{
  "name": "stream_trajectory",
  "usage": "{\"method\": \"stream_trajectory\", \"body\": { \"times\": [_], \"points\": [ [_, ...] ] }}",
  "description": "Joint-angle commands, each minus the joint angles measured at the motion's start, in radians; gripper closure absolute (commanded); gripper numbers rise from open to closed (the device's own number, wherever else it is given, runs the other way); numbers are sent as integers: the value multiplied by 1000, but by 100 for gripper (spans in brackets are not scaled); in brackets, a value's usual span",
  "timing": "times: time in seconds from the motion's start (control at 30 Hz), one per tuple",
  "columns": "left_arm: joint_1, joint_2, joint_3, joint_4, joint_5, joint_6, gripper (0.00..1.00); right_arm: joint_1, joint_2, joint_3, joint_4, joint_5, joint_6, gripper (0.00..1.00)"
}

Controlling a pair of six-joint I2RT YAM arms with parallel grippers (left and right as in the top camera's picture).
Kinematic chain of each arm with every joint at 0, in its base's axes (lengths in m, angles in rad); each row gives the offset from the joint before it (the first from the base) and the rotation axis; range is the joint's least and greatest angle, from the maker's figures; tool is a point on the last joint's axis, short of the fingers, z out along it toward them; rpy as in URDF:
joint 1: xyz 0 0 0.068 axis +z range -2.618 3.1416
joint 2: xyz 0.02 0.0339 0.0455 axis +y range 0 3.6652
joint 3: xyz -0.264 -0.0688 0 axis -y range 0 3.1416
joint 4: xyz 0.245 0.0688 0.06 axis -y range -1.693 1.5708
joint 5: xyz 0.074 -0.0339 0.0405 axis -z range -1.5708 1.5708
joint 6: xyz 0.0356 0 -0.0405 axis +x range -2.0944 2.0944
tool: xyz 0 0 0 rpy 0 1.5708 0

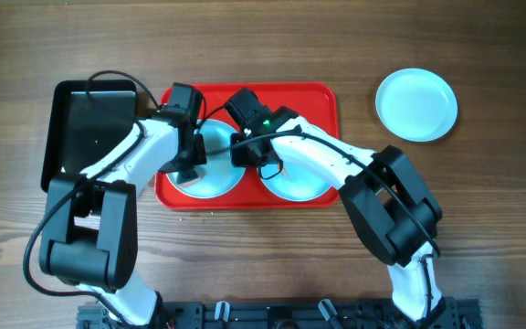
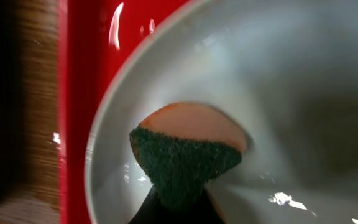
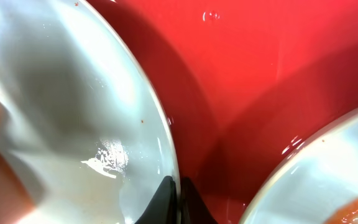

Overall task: Clean dirty plates on tray and stack at the side
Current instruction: 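Wipe the plate again with the sponge while the right gripper holds it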

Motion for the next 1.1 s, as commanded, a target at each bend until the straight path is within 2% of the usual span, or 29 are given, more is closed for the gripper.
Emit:
{"method": "stream_trajectory", "body": {
  "times": [0.0, 0.13, 0.2, 0.6, 0.7, 0.97, 1.07],
  "points": [
    [6, -34, 81, -9, 39, 1, 96, -9, 27, -5, -21, 45, -3, 96],
    [5, -87, 98, 40, 382, -1, 96, -9, 27, -5, -21, 46, -3, 96],
    [5, -85, 97, 57, 493, -3, 96, -9, 27, -5, -19, 46, -3, 96],
    [-13, 57, 20, 75, 496, -62, 96, -9, 27, -5, -17, 45, -3, 96],
    [-9, 70, 19, 65, 416, -62, 96, -9, 27, -5, -18, 45, -4, 96],
    [30, 68, 19, -14, -55, -51, 96, -9, 27, -5, -20, 46, -3, 96],
    [50, 50, 23, -29, -166, -50, 96, -9, 27, -5, -19, 46, -4, 96]
  ]
}}
